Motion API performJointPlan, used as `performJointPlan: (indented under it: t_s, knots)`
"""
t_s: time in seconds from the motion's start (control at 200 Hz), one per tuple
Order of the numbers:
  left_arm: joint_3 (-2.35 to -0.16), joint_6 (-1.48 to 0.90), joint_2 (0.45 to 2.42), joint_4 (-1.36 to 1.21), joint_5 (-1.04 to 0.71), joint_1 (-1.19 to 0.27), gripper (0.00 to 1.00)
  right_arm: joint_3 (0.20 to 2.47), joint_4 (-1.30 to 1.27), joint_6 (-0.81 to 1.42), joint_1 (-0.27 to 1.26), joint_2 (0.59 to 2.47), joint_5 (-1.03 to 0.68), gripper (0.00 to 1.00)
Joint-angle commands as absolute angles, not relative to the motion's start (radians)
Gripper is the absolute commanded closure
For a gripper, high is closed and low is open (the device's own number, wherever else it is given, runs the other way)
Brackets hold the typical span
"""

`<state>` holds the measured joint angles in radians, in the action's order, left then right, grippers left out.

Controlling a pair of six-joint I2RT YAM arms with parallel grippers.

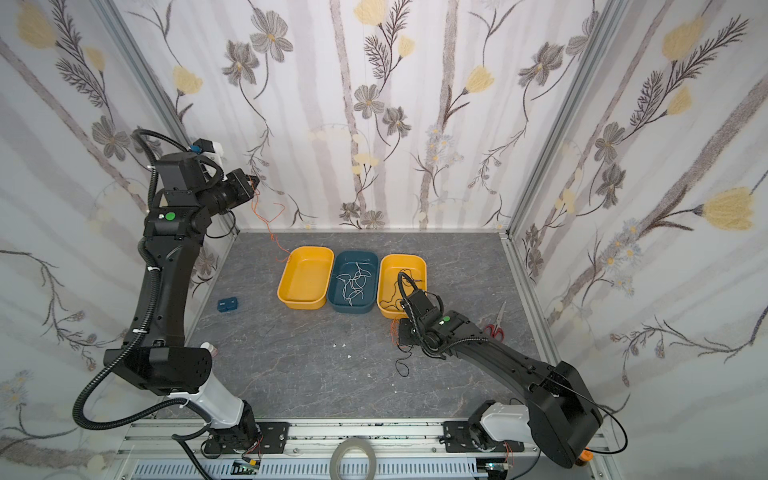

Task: Untangle the cables
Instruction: 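Carry the orange cable with the left gripper over the large yellow tub, then release the orange cable into the large yellow tub and bring left gripper back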

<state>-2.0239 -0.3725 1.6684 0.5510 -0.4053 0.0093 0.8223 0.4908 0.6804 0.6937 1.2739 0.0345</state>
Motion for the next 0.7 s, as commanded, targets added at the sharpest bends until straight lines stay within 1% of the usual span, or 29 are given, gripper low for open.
performJointPlan:
  t_s: [0.0,0.35,0.695]
  knots:
    - [-1.973,-0.39,1.656,0.524,-0.416,-0.001,1.0,0.808,0.505,0.689,0.692,1.263,0.056,0.92]
    - [-1.68,-0.406,1.648,0.414,-0.355,-0.038,1.0,0.768,0.466,0.703,0.69,1.25,0.04,0.92]
    - [-1.519,-0.386,1.708,0.374,-0.281,-0.119,1.0,0.756,0.451,0.701,0.687,1.235,0.034,0.91]
